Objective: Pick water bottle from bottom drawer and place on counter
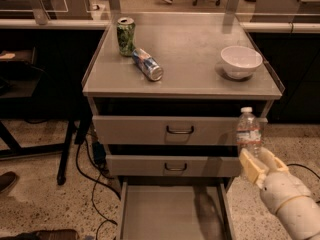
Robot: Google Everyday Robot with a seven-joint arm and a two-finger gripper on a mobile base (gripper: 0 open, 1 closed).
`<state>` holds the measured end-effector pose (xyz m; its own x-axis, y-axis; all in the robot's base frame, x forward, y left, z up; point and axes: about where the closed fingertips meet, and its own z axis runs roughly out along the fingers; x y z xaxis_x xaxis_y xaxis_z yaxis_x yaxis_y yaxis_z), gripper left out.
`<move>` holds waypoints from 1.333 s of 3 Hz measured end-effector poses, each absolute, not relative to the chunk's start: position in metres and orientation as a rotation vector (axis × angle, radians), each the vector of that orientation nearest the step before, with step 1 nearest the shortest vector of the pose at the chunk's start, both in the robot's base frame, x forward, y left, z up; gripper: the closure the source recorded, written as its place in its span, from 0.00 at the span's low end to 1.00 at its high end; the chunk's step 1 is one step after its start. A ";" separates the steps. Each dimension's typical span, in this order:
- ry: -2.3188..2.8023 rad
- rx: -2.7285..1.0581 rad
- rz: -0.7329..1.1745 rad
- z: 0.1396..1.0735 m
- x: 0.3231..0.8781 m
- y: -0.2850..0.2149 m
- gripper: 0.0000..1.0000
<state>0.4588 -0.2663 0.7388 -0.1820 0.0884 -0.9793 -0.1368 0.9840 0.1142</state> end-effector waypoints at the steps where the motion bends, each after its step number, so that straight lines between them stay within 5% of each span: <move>1: 1.610 -0.055 0.208 0.794 0.451 -0.271 1.00; 4: 1.451 -0.072 0.251 0.845 0.474 -0.242 1.00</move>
Offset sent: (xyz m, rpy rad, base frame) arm -0.0074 -0.0065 0.0472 0.0047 -0.1144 0.0082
